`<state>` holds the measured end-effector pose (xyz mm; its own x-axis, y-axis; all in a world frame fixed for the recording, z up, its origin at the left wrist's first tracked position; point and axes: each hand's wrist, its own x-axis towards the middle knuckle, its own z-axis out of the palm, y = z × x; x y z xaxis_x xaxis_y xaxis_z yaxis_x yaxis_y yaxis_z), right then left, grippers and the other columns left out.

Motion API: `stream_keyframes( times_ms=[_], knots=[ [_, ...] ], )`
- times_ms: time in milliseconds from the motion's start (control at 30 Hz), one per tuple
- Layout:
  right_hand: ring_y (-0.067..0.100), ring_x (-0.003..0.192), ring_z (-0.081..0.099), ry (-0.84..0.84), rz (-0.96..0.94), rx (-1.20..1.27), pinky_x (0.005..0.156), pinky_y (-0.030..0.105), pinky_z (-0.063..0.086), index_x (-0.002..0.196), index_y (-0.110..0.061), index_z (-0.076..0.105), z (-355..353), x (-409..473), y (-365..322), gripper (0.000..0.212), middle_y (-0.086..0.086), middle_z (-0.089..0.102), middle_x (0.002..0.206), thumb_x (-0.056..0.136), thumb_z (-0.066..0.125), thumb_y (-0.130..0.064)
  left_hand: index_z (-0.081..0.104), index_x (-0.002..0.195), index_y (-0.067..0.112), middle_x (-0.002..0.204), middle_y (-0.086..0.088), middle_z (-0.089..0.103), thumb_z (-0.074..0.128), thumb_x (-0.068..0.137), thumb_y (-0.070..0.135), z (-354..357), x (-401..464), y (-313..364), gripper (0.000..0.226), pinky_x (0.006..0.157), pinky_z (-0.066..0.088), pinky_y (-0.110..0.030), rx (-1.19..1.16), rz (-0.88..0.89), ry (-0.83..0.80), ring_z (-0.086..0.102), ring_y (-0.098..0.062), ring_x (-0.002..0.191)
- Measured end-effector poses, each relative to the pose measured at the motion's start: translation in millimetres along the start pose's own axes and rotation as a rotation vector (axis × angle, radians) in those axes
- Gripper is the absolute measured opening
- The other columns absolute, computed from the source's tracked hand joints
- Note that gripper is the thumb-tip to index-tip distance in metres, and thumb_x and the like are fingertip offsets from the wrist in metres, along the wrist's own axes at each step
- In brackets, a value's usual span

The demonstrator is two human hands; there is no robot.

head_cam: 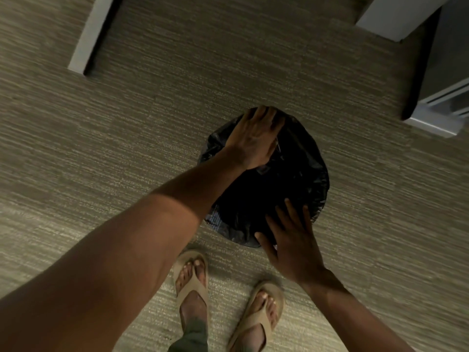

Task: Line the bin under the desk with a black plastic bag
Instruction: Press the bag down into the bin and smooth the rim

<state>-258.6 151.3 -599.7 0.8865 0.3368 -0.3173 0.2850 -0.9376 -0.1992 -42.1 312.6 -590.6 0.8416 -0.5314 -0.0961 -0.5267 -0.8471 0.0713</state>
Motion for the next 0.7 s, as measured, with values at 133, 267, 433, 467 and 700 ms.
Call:
stream_keyframes(
  times_ms=[133,267,433,467,700],
  knots=[
    [0.039,0.155,0.028,0.24,0.028,0.135,0.123,0.061,0.024,0.14,-0.01,0.063,-9,8,5,0.058,0.022,0.048,0.156,0.102,0.05,-0.052,0.048,0.145,0.014,0.145,-0.016,0.048,0.048,0.09,0.047,1,3,-6,0.065,0.109,0.035,-0.051,-0.033,0.008,0.057,0.043,-0.038,0.136],
    [0.042,0.155,0.023,0.401,0.291,0.2,0.118,0.061,0.033,0.16,-0.012,0.032,-27,26,26,0.075,0.025,0.023,0.167,0.1,0.057,-0.049,0.046,0.146,0.02,0.143,-0.011,0.052,0.045,0.091,0.057,11,-2,-13,0.066,0.108,0.034,-0.052,-0.218,-0.213,0.117,0.05,-0.035,0.13],
    [0.044,0.15,0.031,0.271,0.403,0.455,0.104,0.065,0.049,0.164,-0.008,0.013,-28,44,45,0.087,0.025,0.019,0.167,0.1,0.06,-0.042,0.038,0.152,0.021,0.139,-0.014,0.057,0.032,0.094,0.068,21,-1,-27,0.075,0.1,0.042,-0.052,-0.349,-0.225,-0.072,0.057,-0.038,0.123],
    [0.043,0.148,0.035,0.257,0.396,0.488,0.102,0.063,0.052,0.165,-0.008,0.012,-27,46,47,0.087,0.024,0.021,0.166,0.1,0.061,-0.041,0.036,0.152,0.022,0.139,-0.014,0.058,0.029,0.093,0.071,20,3,-28,0.077,0.102,0.043,-0.053,-0.388,-0.25,-0.091,0.057,-0.038,0.125],
    [0.04,0.127,0.059,0.466,0.576,0.63,0.083,0.045,0.058,0.162,-0.013,0.024,-35,39,49,0.077,0.024,0.039,0.156,0.101,0.063,-0.036,0.052,0.147,0.014,0.142,-0.015,0.059,0.05,0.1,0.044,-5,-19,-25,0.056,0.104,0.041,-0.041,-0.635,-0.614,0.231,0.054,-0.033,0.13]
  ],
)
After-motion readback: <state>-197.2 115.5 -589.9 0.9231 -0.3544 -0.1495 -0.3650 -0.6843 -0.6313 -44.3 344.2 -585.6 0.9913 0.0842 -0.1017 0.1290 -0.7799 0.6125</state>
